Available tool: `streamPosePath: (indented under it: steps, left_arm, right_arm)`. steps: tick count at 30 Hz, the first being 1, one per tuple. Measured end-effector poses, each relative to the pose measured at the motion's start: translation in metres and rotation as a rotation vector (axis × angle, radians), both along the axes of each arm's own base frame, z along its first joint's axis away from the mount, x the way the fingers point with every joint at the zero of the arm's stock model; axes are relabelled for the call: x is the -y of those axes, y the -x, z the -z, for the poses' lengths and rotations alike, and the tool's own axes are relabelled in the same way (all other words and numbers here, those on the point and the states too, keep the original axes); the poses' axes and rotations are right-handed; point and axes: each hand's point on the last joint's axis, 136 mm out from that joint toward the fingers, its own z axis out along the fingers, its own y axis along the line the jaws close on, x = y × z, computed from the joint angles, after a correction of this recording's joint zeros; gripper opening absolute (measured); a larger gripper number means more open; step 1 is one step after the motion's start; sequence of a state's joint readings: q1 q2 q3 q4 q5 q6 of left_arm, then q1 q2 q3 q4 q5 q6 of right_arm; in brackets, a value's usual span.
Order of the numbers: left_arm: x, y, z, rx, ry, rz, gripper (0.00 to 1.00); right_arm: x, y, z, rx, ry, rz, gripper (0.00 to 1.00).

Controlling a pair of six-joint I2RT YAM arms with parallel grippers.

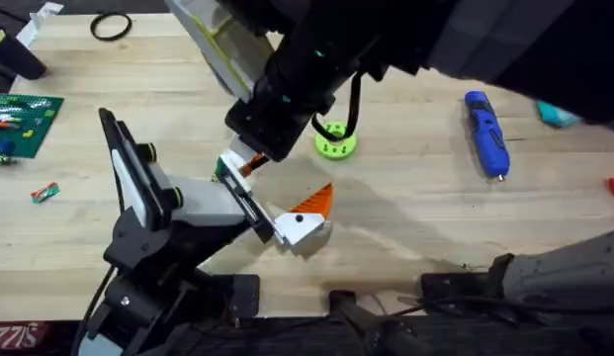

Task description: Pick up the gripper from the table and insert it into the empty holder that is missing its gripper. Then pick up a screw, insert it into the mounting hole, and use the screwdriver to tighten it. Finally, clean up the table by picking up the vegetable and placing it into the bucket.

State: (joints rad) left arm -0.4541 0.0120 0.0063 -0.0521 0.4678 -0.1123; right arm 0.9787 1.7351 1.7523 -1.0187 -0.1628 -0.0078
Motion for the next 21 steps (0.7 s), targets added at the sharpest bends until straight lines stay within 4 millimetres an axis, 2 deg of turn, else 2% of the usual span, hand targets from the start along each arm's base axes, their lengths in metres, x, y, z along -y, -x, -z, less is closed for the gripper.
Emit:
streamPosePath:
  steps: [21]
  left_arm:
    - [0.0, 0.0, 0.0, 0.0, 0.0, 0.0, 0.985]
  right_arm:
    - [-0.0029, 0.0016, 0.0052, -0.02, 0.003, -0.008, 0.005]
